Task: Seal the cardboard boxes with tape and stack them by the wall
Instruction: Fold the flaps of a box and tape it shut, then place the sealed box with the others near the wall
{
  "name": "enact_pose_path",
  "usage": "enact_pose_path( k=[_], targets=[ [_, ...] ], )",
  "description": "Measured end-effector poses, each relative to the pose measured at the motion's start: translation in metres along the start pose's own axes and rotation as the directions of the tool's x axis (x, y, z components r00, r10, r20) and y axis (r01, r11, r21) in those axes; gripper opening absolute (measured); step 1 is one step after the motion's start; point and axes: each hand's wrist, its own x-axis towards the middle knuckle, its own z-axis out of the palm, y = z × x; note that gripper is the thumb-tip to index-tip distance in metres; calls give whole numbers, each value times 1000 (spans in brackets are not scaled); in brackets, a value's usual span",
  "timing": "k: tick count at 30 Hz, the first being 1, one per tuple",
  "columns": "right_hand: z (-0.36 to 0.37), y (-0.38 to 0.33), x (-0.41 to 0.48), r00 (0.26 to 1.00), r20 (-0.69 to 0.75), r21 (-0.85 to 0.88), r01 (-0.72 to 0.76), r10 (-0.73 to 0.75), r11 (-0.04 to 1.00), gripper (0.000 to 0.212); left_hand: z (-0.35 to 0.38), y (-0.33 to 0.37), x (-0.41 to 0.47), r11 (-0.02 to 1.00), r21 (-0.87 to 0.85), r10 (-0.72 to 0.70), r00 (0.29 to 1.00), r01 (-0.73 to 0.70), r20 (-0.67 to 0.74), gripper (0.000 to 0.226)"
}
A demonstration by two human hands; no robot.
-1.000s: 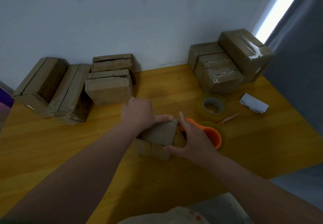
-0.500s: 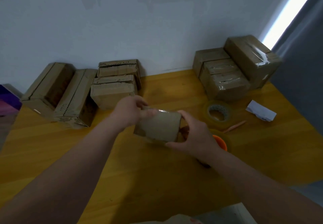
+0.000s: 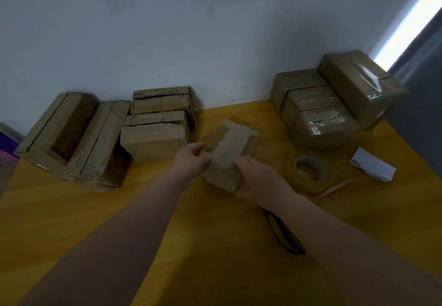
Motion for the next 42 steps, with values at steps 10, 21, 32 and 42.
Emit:
enact_pose_path(
  k=[10,21,32,42],
  targets=[
    [-3,2,74,952,298,-482,208,-64,851,87,-7,30,44,751,584,425,903,-308,-71,36],
    [-21,28,170,964,165,-474,-108,209,874,74,-54,33,94,373,904,368,928,-210,63,71],
    [-21,59,210,939,-65,-368,-337,337,867,77,-66,24,100,419,844,377,910,-336,175,88],
    [-18,44,176,926,-61,-41,-375,372,926,69,-67,17,79,297,897,320,919,-329,231,91]
  ],
)
